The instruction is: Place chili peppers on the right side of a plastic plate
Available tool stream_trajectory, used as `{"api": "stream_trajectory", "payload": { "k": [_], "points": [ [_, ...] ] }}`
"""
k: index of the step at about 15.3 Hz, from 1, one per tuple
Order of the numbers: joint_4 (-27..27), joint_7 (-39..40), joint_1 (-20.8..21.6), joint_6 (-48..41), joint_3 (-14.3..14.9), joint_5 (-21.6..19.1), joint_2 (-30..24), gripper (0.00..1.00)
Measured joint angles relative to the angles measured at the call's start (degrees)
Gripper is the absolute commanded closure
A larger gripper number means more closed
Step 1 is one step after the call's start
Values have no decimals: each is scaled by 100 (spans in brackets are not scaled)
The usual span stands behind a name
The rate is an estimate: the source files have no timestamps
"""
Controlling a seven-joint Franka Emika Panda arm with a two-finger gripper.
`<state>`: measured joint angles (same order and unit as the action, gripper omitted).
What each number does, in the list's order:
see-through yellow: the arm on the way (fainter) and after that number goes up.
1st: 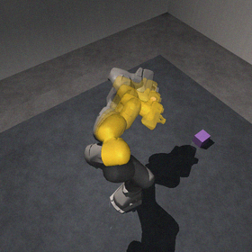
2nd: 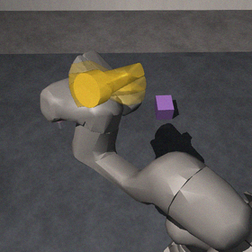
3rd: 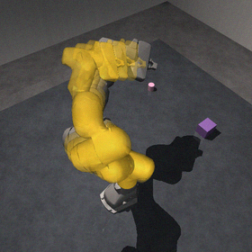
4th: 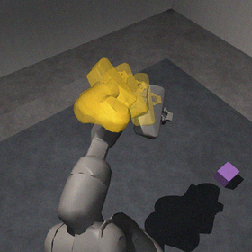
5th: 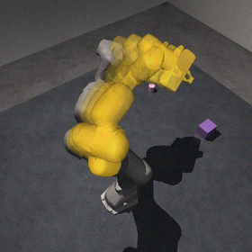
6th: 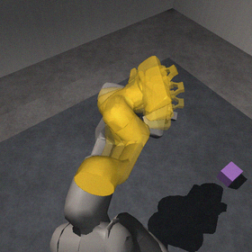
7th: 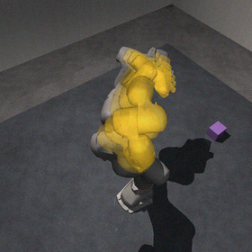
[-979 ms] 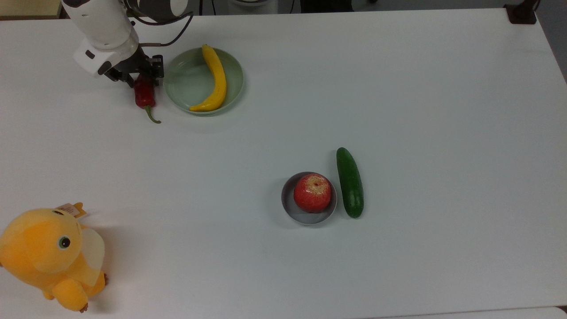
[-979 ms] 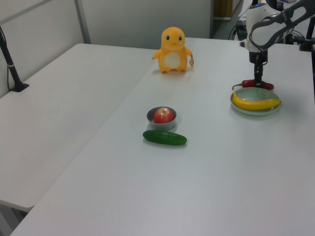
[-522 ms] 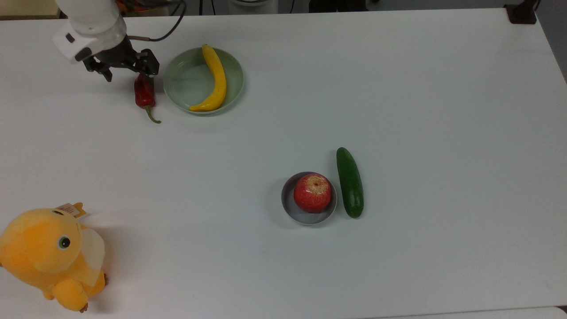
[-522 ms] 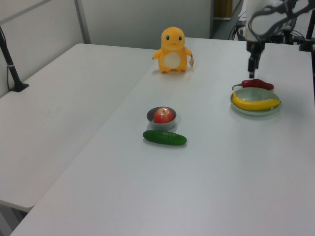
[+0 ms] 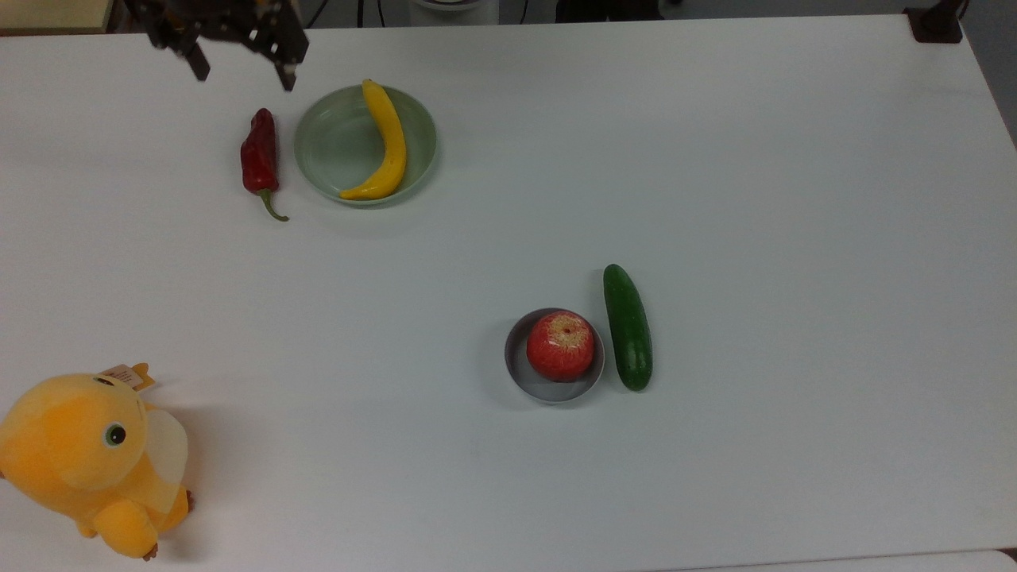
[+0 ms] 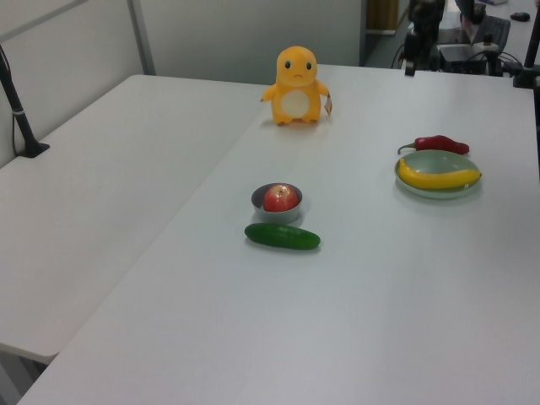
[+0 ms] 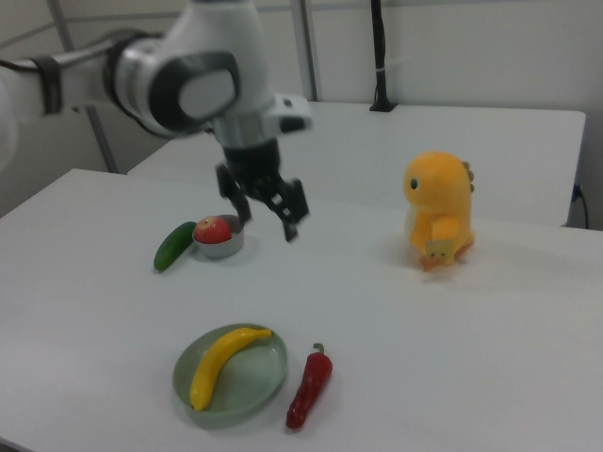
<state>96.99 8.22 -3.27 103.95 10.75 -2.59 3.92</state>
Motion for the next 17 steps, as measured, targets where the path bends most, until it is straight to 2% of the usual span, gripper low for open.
{"api": "stream_trajectory", "payload": {
  "k": [3,6,7,11,17],
  "points": [
    [-254,-509,13,-431,-400,-32,-296,0],
    [-273,-1215,56,-526,-1060,-32,-496,0],
    [-273,-1343,81,-526,-1182,-32,-510,0],
    [-268,-1358,404,-567,-1300,-34,-512,0],
    [-203,-1051,435,-433,-1407,-30,-491,0]
  ]
}}
